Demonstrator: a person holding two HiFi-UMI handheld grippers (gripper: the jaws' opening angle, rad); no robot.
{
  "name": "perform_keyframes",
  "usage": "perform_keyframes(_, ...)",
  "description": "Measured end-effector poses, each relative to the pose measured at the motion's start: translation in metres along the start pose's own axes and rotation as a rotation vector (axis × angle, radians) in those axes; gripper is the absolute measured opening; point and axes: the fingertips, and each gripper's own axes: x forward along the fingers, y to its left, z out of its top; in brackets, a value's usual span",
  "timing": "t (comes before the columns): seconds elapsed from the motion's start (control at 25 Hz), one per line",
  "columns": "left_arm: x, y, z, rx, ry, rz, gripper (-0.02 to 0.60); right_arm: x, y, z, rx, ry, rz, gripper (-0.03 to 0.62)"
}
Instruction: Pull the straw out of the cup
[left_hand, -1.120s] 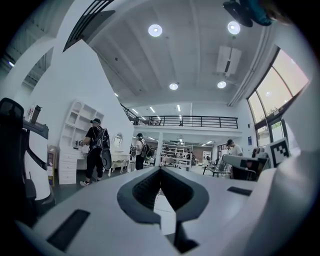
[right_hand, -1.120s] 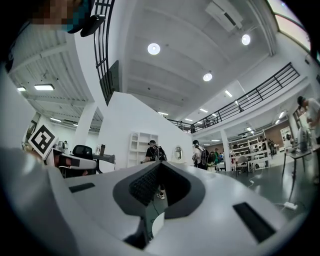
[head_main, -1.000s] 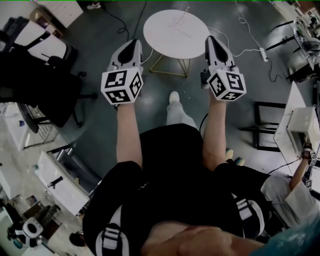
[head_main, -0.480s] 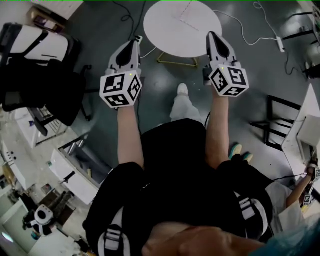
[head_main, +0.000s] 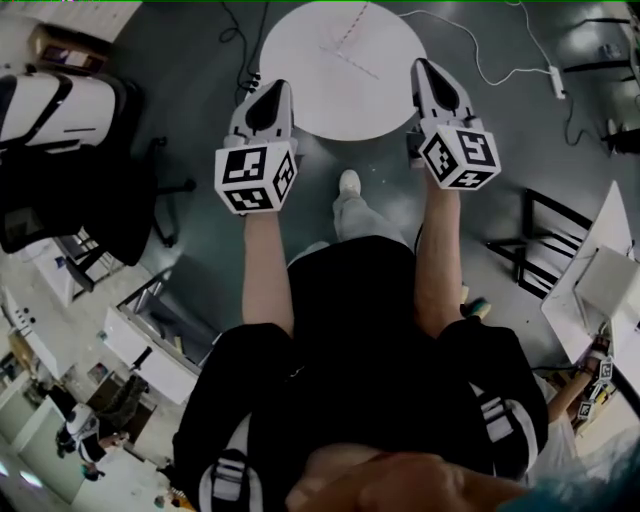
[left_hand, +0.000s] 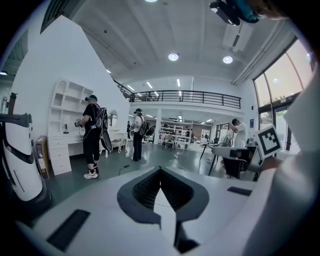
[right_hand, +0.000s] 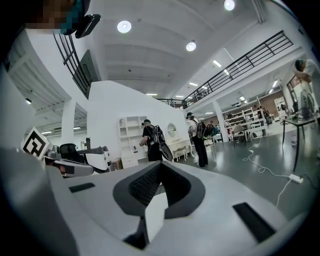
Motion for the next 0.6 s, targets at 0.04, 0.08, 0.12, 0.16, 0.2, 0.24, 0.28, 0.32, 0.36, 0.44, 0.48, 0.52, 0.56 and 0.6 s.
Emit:
perform_keyframes(0.04,0.008,-0.001,0.003,0.008,0.005,-0.004,0.009,0.007,-0.004,0.002,0.002,-0.001,0.005,0.017)
perform_keyframes(0.08,0.015,-0.002,0.006,0.017,0.008,-0.008,0.009,0.014,-0.007,0.004,0.005,-0.004,0.01,0.017)
perform_keyframes(0.12,0.021,-0.003,0.009,0.024,0.011,-0.011,0.009,0.02,-0.01,0.006,0.007,-0.008,0.016,0.017)
perform_keyframes(0.16,0.027,-0.005,0.011,0.029,0.013,-0.013,0.009,0.025,-0.012,0.007,0.008,-0.009,0.024,0.017)
perform_keyframes(0.2,0.031,-0.006,0.012,0.032,0.015,-0.013,0.009,0.029,-0.014,0.008,0.007,-0.009,0.032,0.017)
perform_keyframes(0.24,0.035,-0.007,0.014,0.034,0.017,-0.012,0.009,0.032,-0.016,0.01,0.006,-0.009,0.04,0.017)
perform_keyframes(0.28,0.039,-0.008,0.015,0.037,0.019,-0.012,0.009,0.034,-0.018,0.012,0.003,-0.011,0.045,0.017)
perform_keyframes(0.32,0.044,-0.009,0.017,0.041,0.021,-0.015,0.009,0.037,-0.021,0.015,0.0,-0.014,0.049,0.017)
perform_keyframes(0.36,0.049,-0.011,0.019,0.044,0.024,-0.018,0.009,0.039,-0.024,0.017,-0.003,-0.016,0.05,0.017)
perform_keyframes(0.44,0.056,-0.016,0.018,0.05,0.044,-0.029,0.009,0.041,-0.033,0.018,-0.002,-0.018,0.038,0.017)
perform_keyframes(0.48,0.059,-0.02,0.016,0.055,0.055,-0.036,0.009,0.041,-0.041,0.018,0.005,-0.016,0.021,0.017)
perform_keyframes(0.52,0.061,-0.023,0.016,0.062,0.061,-0.042,0.009,0.041,-0.051,0.019,0.013,-0.013,-0.001,0.017)
perform_keyframes(0.56,0.062,-0.025,0.017,0.067,0.062,-0.047,0.009,0.041,-0.059,0.02,0.018,-0.011,-0.02,0.017)
perform_keyframes(0.6,0.062,-0.026,0.019,0.069,0.059,-0.048,0.009,0.042,-0.063,0.023,0.017,-0.012,-0.029,0.017)
